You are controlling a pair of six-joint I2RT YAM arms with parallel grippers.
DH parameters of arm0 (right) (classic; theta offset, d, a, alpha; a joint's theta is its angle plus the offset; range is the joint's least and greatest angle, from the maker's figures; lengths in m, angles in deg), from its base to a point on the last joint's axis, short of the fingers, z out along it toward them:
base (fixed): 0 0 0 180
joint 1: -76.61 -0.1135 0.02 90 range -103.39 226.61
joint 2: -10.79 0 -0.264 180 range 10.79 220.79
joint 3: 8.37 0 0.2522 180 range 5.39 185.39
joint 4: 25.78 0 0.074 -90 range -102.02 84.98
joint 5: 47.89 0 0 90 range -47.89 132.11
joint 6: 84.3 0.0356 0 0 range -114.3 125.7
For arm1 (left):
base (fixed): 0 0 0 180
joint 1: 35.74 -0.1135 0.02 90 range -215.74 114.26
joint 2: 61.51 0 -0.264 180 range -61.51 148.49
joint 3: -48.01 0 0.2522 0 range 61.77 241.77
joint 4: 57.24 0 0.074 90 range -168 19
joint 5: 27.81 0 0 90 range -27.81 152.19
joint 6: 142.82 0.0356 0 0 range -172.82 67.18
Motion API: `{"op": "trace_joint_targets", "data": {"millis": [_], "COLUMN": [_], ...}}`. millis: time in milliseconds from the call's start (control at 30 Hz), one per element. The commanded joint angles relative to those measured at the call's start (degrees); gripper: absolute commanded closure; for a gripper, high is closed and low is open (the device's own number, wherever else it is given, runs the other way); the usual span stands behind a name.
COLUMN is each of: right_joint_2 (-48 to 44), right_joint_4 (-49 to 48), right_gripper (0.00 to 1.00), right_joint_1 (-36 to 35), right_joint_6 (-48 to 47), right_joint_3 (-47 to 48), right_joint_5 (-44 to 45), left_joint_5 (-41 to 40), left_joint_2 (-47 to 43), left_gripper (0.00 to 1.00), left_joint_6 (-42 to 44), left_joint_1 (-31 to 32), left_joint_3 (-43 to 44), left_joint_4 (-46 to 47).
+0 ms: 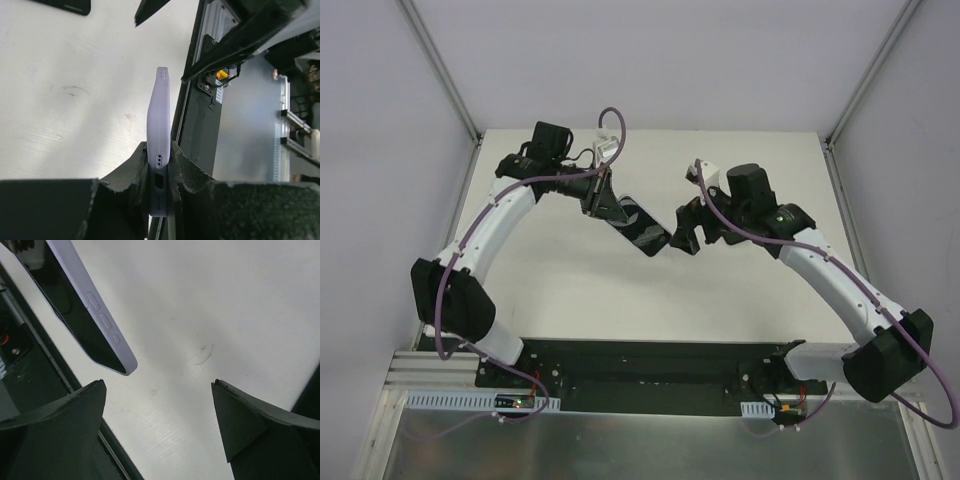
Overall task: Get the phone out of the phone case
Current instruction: Pick up the phone at the center of the board.
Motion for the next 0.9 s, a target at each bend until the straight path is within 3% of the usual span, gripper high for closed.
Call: {"op": "trace_joint_targets", "data": {"millis": [0,200,333,867], "right_joint_2": [-0.3,1.9,3.0,4.1], "right_joint_4": [2.0,3.4,4.1,0.7], "right_gripper": [0.06,0.11,0.20,0.28], "right_joint_1": [0.3,0.2,0.2,0.1], "right_joint_6": [-1.6,-1.8,-2.1,-4.1], "right_joint_3": [3.0,5.2,5.2,0.1], "right_joint_5": [-14.6,-22.6,-26.0,-30.5], "left_joint_5": [1.4,-4.1,-4.0,-1.9], "left_joint_2": [-6.4,-8.5,-8.1,-10.3], "left_gripper": [1.00,1.00,1.00,1.00], "left_joint_6": [8.5,12.0,12.5,13.7], "left_joint_1": [2.3,7.1,8.1,8.2], "left_joint_3": [-0.4,-1.1,-0.1,0.3], "left_joint_4": [-3.2,-3.5,-3.5,-2.4]}}
